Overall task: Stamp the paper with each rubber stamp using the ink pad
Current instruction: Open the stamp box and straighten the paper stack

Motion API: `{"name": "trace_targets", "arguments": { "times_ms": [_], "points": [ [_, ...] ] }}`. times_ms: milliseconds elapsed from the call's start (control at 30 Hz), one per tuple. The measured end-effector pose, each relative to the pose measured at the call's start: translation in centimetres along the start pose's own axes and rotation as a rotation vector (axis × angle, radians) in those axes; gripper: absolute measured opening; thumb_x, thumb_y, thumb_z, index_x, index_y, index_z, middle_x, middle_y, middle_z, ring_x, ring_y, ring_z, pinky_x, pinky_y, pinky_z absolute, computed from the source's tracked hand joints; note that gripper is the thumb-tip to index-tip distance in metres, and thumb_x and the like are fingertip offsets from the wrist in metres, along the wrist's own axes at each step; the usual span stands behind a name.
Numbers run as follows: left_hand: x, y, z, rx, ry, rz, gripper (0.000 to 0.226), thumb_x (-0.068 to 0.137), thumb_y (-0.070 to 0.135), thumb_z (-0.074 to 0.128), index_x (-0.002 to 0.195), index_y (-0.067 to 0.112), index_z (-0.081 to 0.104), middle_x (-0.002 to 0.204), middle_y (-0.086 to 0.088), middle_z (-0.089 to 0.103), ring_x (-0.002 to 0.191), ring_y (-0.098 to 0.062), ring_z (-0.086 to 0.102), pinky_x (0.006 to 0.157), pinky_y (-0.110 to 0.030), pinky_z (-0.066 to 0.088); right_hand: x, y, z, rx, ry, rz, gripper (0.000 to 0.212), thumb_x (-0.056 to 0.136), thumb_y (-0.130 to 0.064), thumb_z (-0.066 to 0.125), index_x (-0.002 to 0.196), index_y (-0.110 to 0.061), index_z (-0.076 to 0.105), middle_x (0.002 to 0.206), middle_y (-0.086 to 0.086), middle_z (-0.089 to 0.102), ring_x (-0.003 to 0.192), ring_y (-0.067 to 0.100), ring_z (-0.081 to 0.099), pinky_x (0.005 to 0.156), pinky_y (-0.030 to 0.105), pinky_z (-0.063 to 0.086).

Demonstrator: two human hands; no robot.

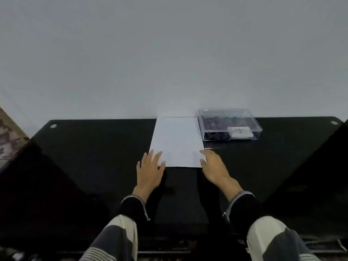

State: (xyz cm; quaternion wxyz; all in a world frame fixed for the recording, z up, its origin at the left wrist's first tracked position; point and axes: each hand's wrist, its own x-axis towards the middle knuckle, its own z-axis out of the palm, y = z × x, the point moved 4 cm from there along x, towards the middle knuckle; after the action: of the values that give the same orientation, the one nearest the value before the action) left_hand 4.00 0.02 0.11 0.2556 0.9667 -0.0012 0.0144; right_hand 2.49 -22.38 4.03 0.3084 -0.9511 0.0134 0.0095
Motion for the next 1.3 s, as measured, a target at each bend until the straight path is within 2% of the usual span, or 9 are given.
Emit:
{"name": "trace_targets", "arguments": {
  "times_ms": [167, 300, 467, 667, 800, 933, 1100, 1233, 1300],
  "points": [
    [0.1, -1.4, 1.6, 0.143, 0.029, 0.01, 0.045, 0.101, 0.045, 0.034, 0.144, 0.035, 0.038, 0.157, 0.004, 0.026, 0.147, -0.019, 0.015, 0.118, -0.046, 0.009, 0.7, 1.4, 2.1, -0.167, -0.04, 0.04, 0.035, 0.102, -0.022, 0.036, 0.132, -0.013, 0.052, 0.139, 0.008, 0.044, 0.121, 0.026, 0.043, 0.1, 0.038, 0.039],
    [0.4, -1.5, 1.8, 0.126, 0.096, -0.002, 0.041, 0.1, 0.046, 0.032, 0.137, 0.038, 0.047, 0.153, 0.006, 0.033, 0.144, -0.017, 0.021, 0.116, -0.043, 0.012, 1.4, 1.5, 2.3, -0.228, 0.089, 0.022, 0.03, 0.101, -0.022, 0.036, 0.114, -0.011, 0.06, 0.124, 0.007, 0.052, 0.107, 0.023, 0.044, 0.088, 0.034, 0.04],
    [0.2, -1.5, 1.9, 0.12, 0.149, 0.017, 0.037, 0.101, 0.041, 0.033, 0.134, 0.039, 0.051, 0.151, 0.003, 0.036, 0.141, -0.017, 0.025, 0.114, -0.042, 0.014, 1.9, 1.5, 3.0, -0.198, 0.196, 0.066, 0.025, 0.099, -0.028, 0.044, 0.111, -0.013, 0.061, 0.12, 0.006, 0.051, 0.107, 0.023, 0.042, 0.088, 0.032, 0.038],
    [0.4, -1.5, 1.6, 0.08, 0.19, -0.042, 0.038, 0.1, 0.045, 0.035, 0.133, 0.035, 0.052, 0.145, -0.004, 0.038, 0.135, -0.02, 0.032, 0.11, -0.039, 0.021, 2.6, 0.7, 3.6, -0.023, 0.203, 0.222, 0.048, 0.092, -0.03, 0.062, 0.127, -0.004, 0.042, 0.128, 0.015, 0.043, 0.117, 0.028, 0.039, 0.094, 0.033, 0.04],
    [1.2, -0.2, 0.7, -0.117, 0.256, -0.237, 0.045, 0.099, 0.04, 0.045, 0.139, 0.02, 0.045, 0.14, -0.007, 0.043, 0.125, -0.026, 0.038, 0.103, -0.037, 0.03, 3.0, 0.3, 3.5, 0.003, 0.193, 0.319, 0.055, 0.09, -0.027, 0.066, 0.129, 0.001, 0.038, 0.132, 0.02, 0.041, 0.121, 0.031, 0.039, 0.098, 0.036, 0.04],
    [2.8, 0.5, 0.0, -0.125, 0.162, -0.427, 0.056, 0.097, 0.035, 0.053, 0.141, 0.006, 0.034, 0.138, -0.018, 0.041, 0.124, -0.034, 0.04, 0.089, -0.04, 0.042, 3.6, 0.8, 3.4, 0.085, 0.168, 0.394, 0.062, 0.086, -0.026, 0.071, 0.129, 0.005, 0.04, 0.132, 0.023, 0.042, 0.124, 0.034, 0.038, 0.099, 0.037, 0.039],
    [4.5, -1.0, -0.1, -0.211, 0.04, -0.492, 0.043, 0.09, 0.027, 0.061, 0.124, 0.005, 0.046, 0.127, -0.015, 0.051, 0.117, -0.033, 0.048, 0.082, -0.042, 0.048, 4.0, 0.8, 3.6, 0.079, 0.148, 0.483, 0.066, 0.083, -0.028, 0.073, 0.129, 0.004, 0.038, 0.135, 0.025, 0.037, 0.125, 0.036, 0.033, 0.101, 0.038, 0.036],
    [4.7, -0.4, -0.6, -0.147, 0.044, -0.526, 0.043, 0.089, 0.022, 0.063, 0.124, 0.002, 0.048, 0.133, -0.019, 0.038, 0.121, -0.035, 0.038, 0.074, -0.036, 0.041, 4.3, -0.1, 3.6, -0.031, 0.134, 0.496, 0.055, 0.087, -0.023, 0.068, 0.126, 0.004, 0.039, 0.134, 0.027, 0.033, 0.122, 0.037, 0.034, 0.102, 0.038, 0.038],
    [4.9, 0.0, -0.6, -0.139, 0.042, -0.511, 0.045, 0.089, 0.018, 0.064, 0.125, 0.0, 0.045, 0.132, -0.02, 0.04, 0.119, -0.035, 0.043, 0.074, -0.036, 0.042, 4.5, -0.5, 3.6, -0.046, 0.141, 0.466, 0.05, 0.089, -0.017, 0.066, 0.125, 0.005, 0.039, 0.133, 0.027, 0.037, 0.122, 0.036, 0.036, 0.103, 0.039, 0.039]
  ]
}}
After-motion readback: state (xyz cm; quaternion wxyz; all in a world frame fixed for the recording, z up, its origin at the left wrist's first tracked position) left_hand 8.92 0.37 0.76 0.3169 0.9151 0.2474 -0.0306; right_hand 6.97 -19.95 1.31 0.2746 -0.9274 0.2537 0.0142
